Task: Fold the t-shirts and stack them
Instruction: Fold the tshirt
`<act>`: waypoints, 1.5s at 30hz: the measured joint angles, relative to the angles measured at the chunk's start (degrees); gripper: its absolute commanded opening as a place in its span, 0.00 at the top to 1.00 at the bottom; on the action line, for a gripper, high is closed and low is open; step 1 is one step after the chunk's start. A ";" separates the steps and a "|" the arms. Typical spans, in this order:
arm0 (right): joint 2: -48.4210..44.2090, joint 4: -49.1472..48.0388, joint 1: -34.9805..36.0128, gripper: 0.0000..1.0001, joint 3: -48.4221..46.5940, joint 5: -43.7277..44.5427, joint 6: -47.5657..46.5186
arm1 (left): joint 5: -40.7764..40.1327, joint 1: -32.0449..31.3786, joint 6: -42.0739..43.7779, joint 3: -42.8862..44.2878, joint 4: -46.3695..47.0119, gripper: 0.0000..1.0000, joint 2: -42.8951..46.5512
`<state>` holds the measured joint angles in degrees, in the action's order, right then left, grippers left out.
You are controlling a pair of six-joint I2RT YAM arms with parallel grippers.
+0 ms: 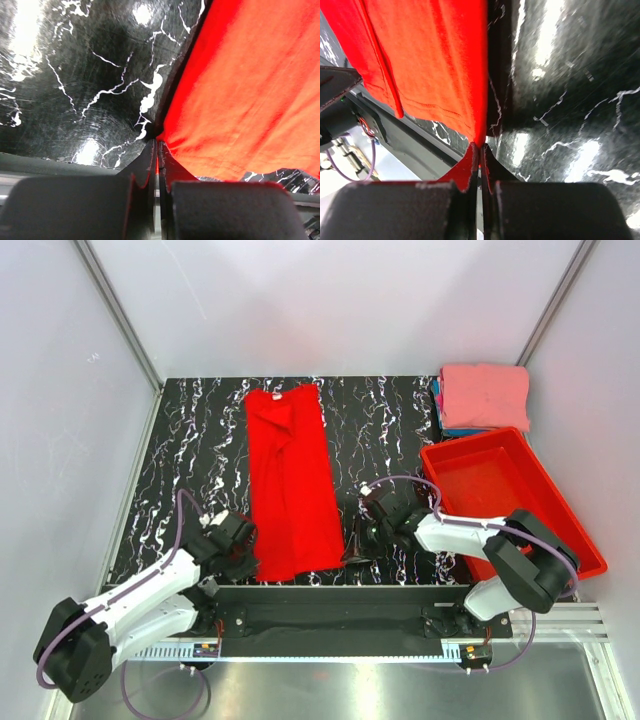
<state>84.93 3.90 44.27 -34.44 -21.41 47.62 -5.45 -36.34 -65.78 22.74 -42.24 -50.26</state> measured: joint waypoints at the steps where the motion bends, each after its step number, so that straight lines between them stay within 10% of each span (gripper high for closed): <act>1: -0.26 0.28 0.46 1.00 0.00 0.33 0.04 | 0.35 0.00 0.00 0.00 0.00 1.00 0.09; 12: -2.99 9.09 1.86 1.00 -5.66 3.52 -1.20 | 4.46 0.90 2.12 3.06 1.88 1.00 -3.74; 21: 4.68 17.57 1.09 1.00 -20.83 6.16 -7.96 | 8.72 16.31 11.04 9.51 4.07 1.00 -10.32; 45: 44.13 33.66 -16.11 1.00 -79.03 1.20 -26.99 | 21.33 34.14 27.30 61.59 8.70 1.00 -59.74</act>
<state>129.05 37.56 28.16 -113.47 -20.21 20.62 15.88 -2.20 -38.48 84.33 -33.54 -110.00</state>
